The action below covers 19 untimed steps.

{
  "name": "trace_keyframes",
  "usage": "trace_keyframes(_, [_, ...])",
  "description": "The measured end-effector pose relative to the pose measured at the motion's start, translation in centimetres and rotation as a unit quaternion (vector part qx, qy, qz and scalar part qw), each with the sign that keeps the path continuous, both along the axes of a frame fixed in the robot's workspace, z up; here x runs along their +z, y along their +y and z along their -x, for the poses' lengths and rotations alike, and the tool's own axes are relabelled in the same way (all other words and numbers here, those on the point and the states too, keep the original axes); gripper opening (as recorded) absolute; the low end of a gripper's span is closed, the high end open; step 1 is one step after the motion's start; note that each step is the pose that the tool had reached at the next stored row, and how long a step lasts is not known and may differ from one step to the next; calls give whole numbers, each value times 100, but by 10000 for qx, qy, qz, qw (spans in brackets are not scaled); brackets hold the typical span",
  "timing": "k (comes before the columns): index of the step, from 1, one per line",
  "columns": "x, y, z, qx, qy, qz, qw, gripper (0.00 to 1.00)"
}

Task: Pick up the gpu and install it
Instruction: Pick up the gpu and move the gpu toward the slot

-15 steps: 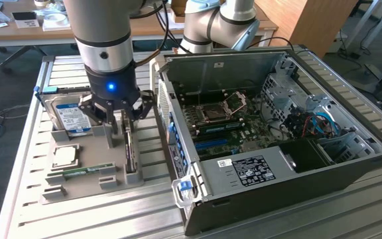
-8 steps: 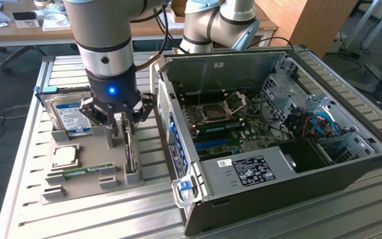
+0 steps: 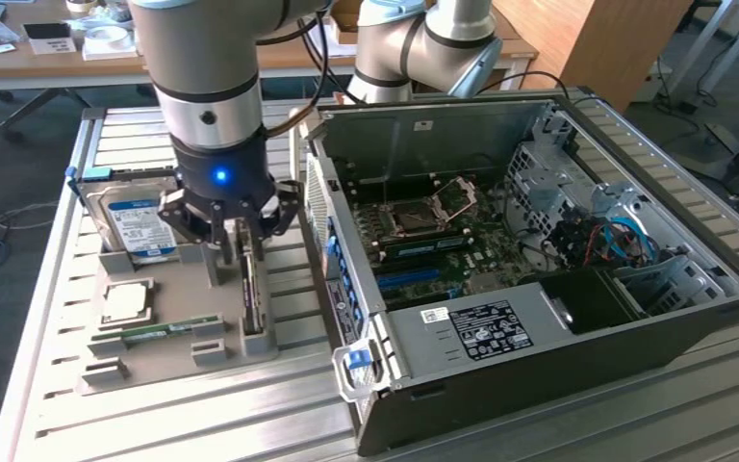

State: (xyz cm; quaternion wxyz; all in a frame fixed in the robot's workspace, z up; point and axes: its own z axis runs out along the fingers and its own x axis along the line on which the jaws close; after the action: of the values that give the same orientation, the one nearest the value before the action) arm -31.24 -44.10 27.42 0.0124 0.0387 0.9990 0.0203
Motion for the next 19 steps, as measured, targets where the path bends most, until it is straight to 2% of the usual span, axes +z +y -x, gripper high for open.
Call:
trace_keyframes(4, [-42,0,-12,-1,0,1,10000,42])
trace_keyframes(19, [-301,0,-13,0,0,0,10000,42])
